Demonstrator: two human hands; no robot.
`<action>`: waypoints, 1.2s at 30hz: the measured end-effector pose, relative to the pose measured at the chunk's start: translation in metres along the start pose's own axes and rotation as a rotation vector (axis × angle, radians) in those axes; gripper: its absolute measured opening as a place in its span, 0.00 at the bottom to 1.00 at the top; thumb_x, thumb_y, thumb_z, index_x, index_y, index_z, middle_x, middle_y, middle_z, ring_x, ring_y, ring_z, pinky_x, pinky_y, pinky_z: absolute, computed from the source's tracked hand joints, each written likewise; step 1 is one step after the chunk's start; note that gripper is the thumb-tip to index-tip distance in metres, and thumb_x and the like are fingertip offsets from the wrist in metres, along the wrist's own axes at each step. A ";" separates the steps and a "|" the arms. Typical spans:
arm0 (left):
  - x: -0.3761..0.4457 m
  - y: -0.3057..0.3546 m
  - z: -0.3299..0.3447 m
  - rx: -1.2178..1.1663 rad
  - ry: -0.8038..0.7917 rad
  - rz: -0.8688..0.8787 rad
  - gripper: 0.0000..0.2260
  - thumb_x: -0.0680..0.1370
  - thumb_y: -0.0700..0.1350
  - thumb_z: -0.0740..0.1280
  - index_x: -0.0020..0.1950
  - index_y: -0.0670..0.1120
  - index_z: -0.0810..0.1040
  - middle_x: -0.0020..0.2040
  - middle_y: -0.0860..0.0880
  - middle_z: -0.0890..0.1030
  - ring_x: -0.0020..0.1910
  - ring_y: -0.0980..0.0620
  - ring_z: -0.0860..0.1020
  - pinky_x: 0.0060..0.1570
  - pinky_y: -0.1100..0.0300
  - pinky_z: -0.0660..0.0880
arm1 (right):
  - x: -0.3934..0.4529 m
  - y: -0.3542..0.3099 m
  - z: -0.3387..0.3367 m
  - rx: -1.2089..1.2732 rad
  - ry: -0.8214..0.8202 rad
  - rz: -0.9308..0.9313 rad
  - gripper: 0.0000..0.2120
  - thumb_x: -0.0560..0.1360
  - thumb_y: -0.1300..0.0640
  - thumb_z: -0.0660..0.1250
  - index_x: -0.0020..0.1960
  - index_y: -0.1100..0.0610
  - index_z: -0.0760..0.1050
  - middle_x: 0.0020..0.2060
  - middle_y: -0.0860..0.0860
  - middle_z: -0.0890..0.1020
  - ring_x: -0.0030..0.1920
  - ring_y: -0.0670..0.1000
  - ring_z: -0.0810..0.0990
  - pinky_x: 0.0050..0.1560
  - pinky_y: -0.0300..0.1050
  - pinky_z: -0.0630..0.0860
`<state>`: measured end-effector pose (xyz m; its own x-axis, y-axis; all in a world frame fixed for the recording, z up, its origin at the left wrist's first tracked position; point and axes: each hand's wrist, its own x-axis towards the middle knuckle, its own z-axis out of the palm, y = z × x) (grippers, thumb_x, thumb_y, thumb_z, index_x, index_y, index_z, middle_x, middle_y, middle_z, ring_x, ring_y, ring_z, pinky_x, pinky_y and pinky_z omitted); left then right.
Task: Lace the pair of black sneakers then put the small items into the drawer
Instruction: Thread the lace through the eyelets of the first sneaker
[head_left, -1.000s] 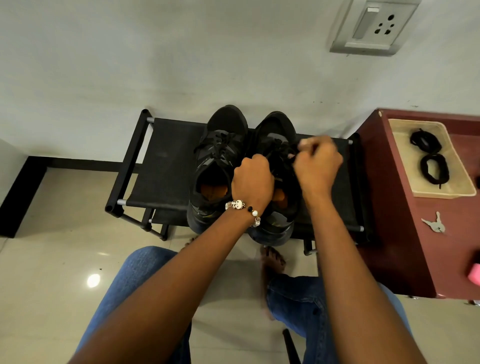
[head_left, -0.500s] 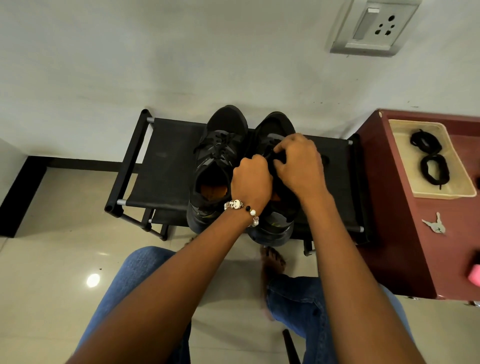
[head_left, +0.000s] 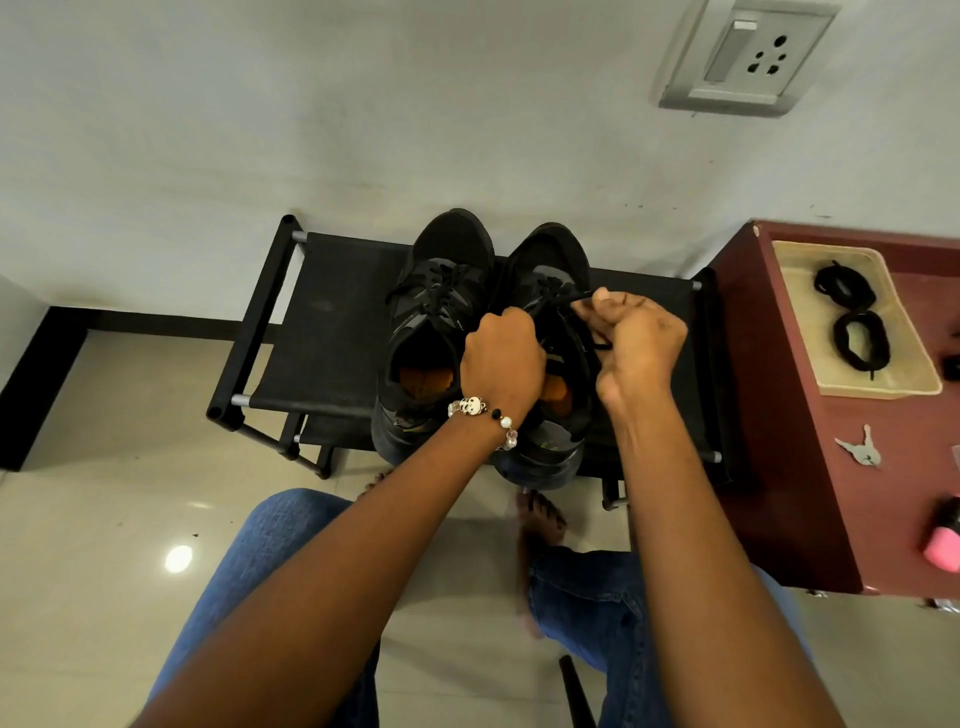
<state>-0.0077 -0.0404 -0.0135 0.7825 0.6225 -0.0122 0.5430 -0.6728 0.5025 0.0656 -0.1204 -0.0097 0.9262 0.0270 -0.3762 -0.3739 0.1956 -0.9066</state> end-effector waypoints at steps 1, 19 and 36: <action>0.000 0.000 0.000 -0.001 0.003 0.002 0.09 0.82 0.42 0.58 0.51 0.37 0.75 0.47 0.40 0.77 0.46 0.39 0.78 0.35 0.56 0.67 | -0.001 -0.002 0.000 0.074 -0.019 0.052 0.09 0.74 0.70 0.68 0.37 0.60 0.76 0.36 0.56 0.82 0.40 0.54 0.85 0.51 0.49 0.82; 0.001 -0.001 0.000 0.006 -0.007 -0.006 0.11 0.82 0.43 0.57 0.54 0.38 0.75 0.49 0.40 0.78 0.46 0.40 0.78 0.35 0.57 0.67 | -0.005 -0.002 0.014 -1.433 -0.262 -0.746 0.11 0.78 0.57 0.67 0.58 0.59 0.79 0.56 0.56 0.80 0.55 0.58 0.79 0.48 0.50 0.75; 0.001 -0.001 0.002 -0.012 -0.019 -0.006 0.11 0.82 0.44 0.59 0.51 0.38 0.75 0.47 0.39 0.78 0.45 0.39 0.79 0.34 0.56 0.70 | 0.010 -0.022 -0.025 -0.565 0.114 -0.087 0.05 0.74 0.63 0.71 0.39 0.61 0.78 0.41 0.55 0.83 0.44 0.53 0.84 0.49 0.55 0.83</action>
<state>-0.0075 -0.0397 -0.0156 0.7847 0.6191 -0.0313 0.5443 -0.6641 0.5125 0.0822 -0.1488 0.0014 0.9552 -0.0776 -0.2855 -0.2938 -0.3621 -0.8846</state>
